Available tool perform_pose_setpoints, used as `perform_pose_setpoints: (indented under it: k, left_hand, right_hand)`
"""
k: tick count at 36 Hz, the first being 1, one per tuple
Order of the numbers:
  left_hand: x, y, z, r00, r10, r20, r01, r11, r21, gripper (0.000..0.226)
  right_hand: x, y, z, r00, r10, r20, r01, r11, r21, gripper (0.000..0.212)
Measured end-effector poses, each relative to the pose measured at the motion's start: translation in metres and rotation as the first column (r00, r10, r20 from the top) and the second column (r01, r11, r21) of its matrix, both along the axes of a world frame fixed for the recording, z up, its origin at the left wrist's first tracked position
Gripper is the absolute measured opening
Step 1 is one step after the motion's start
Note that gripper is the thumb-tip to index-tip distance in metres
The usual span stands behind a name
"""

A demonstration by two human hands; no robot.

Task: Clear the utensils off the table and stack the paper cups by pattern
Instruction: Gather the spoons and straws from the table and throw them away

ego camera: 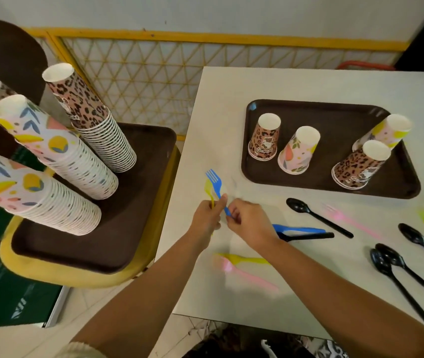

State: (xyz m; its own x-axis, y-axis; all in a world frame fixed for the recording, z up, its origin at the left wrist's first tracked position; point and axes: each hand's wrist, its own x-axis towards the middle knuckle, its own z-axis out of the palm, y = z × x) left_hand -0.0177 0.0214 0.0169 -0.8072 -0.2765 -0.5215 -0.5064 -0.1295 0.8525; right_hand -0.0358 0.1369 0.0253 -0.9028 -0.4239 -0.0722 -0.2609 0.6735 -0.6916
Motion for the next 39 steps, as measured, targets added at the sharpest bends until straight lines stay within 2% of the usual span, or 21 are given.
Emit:
perform_pose_setpoints:
  k: [4,7,10,13,15,17,19,22,26,29,32,35,37,39]
  left_hand:
    - [-0.006,0.013,-0.001,0.999,0.008,0.051,-0.006,0.999,-0.053,0.026]
    - [-0.009,0.018,0.005,1.0,0.0,0.024,0.003,0.988,-0.153,0.027]
    - [-0.009,0.014,0.01,0.999,-0.026,-0.038,0.016,0.972,-0.233,0.03]
    - [-0.008,0.007,0.011,0.996,0.025,-0.081,-0.036,0.99,-0.136,0.031]
    - [-0.006,0.003,0.011,0.996,0.033,-0.079,-0.04,0.995,-0.088,0.028]
    - [-0.005,0.002,0.011,0.997,0.014,-0.074,-0.021,0.995,-0.094,0.027]
    - [-0.003,0.003,0.01,0.996,-0.003,-0.088,-0.006,0.995,-0.1,0.026]
    - [-0.001,0.006,0.009,0.993,-0.037,-0.111,0.024,0.993,-0.118,0.027]
    - [0.0,0.007,0.011,0.992,-0.028,-0.127,0.013,0.993,-0.121,0.026]
    - [0.0,0.002,0.014,0.99,-0.001,-0.138,-0.022,0.987,-0.161,0.024]
    - [0.0,-0.003,0.019,0.99,0.04,-0.136,-0.065,0.981,-0.183,0.022]
    - [0.001,0.002,0.022,0.996,0.039,-0.077,-0.049,0.991,-0.128,0.032]
    - [0.005,0.013,0.021,0.999,-0.025,-0.037,0.022,0.997,-0.079,0.039]
    - [0.01,0.028,0.02,0.992,-0.111,-0.058,0.11,0.994,-0.022,0.043]
  right_hand:
    - [0.006,0.006,0.002,1.0,0.025,0.008,-0.025,0.999,0.025,0.009]
    - [0.013,0.015,0.005,0.999,0.032,0.026,-0.033,0.999,0.028,0.016]
    - [0.024,0.029,0.01,0.989,0.097,0.11,-0.113,0.982,0.149,0.045]
    - [0.04,0.046,0.007,0.962,0.169,0.217,-0.238,0.907,0.348,0.075]
    - [0.048,0.053,0.001,0.949,0.205,0.24,-0.297,0.84,0.454,0.084]
    - [0.053,0.055,-0.003,0.947,0.224,0.228,-0.31,0.818,0.485,0.08]
    - [0.056,0.053,-0.006,0.956,0.228,0.184,-0.291,0.818,0.497,0.068]
    - [0.054,0.048,-0.011,0.96,0.278,-0.024,-0.23,0.836,0.499,0.053]
    - [0.055,0.045,-0.012,0.946,0.297,0.131,-0.321,0.792,0.52,0.039]
    - [0.052,0.046,-0.009,0.976,0.191,0.101,-0.216,0.868,0.448,0.031]
    - [0.046,0.052,0.002,0.998,0.033,0.056,-0.044,0.979,0.2,0.011]
    - [0.037,0.058,0.017,0.993,-0.103,0.06,0.103,0.995,0.011,0.014]
    - [0.03,0.06,0.024,0.988,-0.138,0.066,0.14,0.989,-0.038,0.015]
    - [0.025,0.06,0.029,0.99,-0.135,0.05,0.137,0.989,-0.058,0.015]
